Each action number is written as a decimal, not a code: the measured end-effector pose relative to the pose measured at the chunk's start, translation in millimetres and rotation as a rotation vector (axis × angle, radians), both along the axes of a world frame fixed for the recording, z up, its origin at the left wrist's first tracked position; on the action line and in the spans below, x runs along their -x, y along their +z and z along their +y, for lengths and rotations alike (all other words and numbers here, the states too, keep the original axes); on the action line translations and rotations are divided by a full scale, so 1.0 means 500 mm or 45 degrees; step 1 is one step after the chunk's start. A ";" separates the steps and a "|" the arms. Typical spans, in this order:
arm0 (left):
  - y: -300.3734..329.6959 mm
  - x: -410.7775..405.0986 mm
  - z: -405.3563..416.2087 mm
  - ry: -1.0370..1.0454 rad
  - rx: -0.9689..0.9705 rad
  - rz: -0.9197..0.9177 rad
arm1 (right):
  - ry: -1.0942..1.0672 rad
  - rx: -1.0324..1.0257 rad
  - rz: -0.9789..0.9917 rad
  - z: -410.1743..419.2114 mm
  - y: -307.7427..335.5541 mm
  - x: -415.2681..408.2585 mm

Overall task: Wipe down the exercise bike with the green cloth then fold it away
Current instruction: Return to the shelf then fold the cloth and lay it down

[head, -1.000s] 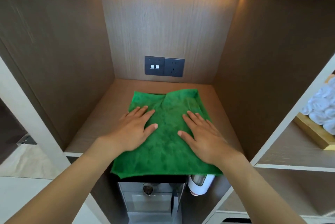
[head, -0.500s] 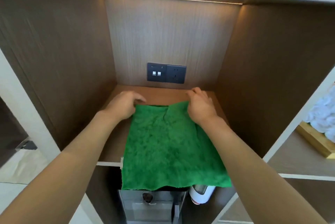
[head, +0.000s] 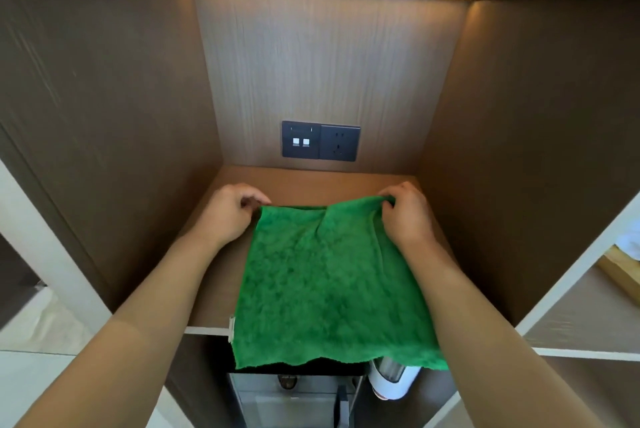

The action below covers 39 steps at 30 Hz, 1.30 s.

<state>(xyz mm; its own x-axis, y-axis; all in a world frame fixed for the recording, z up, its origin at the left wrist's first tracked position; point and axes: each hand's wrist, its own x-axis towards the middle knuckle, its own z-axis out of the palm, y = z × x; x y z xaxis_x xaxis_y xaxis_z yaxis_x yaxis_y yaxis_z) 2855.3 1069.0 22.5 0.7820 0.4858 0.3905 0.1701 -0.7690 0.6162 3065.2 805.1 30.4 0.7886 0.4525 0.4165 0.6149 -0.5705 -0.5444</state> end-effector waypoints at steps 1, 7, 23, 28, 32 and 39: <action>0.001 0.007 0.004 -0.041 0.051 0.049 | -0.003 -0.006 0.008 0.000 0.000 0.000; 0.008 0.010 -0.011 -0.189 0.040 0.006 | 0.047 -0.074 -0.006 0.006 0.002 0.010; 0.019 -0.022 -0.024 0.187 0.532 -0.424 | -0.150 -0.575 0.409 -0.003 0.027 0.010; 0.011 -0.033 -0.023 0.204 0.521 -0.370 | -0.193 -0.717 0.492 0.002 0.023 -0.012; -0.002 -0.043 -0.015 0.270 0.577 -0.324 | -0.177 -0.678 0.516 0.012 0.018 -0.019; -0.004 -0.046 -0.017 0.338 0.570 -0.272 | -0.138 -0.699 0.565 0.019 0.013 -0.033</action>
<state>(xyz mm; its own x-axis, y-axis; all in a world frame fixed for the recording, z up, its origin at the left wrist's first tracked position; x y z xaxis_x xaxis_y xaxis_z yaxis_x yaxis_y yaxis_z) 2878.4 1060.5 20.5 0.5365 0.8100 0.2369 0.1578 -0.3721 0.9147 3081.6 814.4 36.8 0.9651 0.1788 0.1914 0.2244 -0.1876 -0.9563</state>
